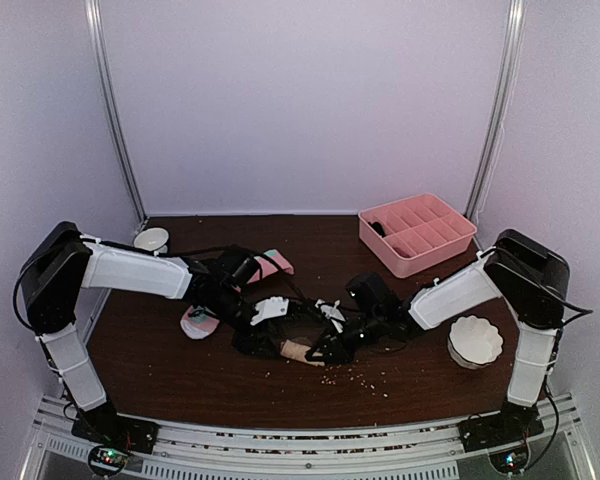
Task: Roll the socks
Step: Roll the sock at the center of the board, then pick up the sock from the center of the board.
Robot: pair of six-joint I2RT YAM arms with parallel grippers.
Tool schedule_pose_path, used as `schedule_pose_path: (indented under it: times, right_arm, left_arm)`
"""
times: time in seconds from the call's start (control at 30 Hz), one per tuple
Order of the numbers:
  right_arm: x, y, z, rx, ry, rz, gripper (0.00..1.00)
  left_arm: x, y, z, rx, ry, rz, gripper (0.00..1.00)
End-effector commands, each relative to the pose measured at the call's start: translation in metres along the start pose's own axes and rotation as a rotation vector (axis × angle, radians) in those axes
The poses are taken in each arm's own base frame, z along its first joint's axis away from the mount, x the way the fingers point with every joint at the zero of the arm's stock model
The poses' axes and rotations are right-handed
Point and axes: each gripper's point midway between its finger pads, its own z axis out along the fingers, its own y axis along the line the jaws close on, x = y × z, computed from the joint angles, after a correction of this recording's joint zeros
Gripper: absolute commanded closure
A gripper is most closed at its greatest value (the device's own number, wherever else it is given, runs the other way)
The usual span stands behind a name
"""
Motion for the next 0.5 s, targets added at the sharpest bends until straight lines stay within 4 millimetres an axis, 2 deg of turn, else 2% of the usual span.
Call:
schedule_pose_path:
  times: [0.0, 0.13, 0.3, 0.4, 0.47]
  right_arm:
    - [0.123, -0.02, 0.001, 0.026, 0.357, 0.426, 1.0]
    - [0.126, -0.022, 0.002, -0.01, 0.388, 0.538, 1.0]
    - [0.131, -0.022, 0.003, -0.021, 0.433, 0.584, 1.0]
    - [0.135, -0.023, 0.002, -0.018, 0.459, 0.593, 1.0]
    - [0.136, -0.024, 0.001, -0.017, 0.462, 0.597, 1.0]
  left_arm:
    - [-0.009, -0.006, 0.005, -0.043, 0.048, 0.2, 0.43]
    - [-0.015, 0.002, 0.01, -0.105, 0.052, 0.238, 0.45]
    - [-0.021, 0.019, 0.019, -0.221, 0.077, 0.295, 0.47]
    - [-0.032, 0.033, 0.015, -0.297, 0.067, 0.297, 0.44]
    - [-0.034, 0.029, 0.012, -0.28, 0.062, 0.307, 0.42]
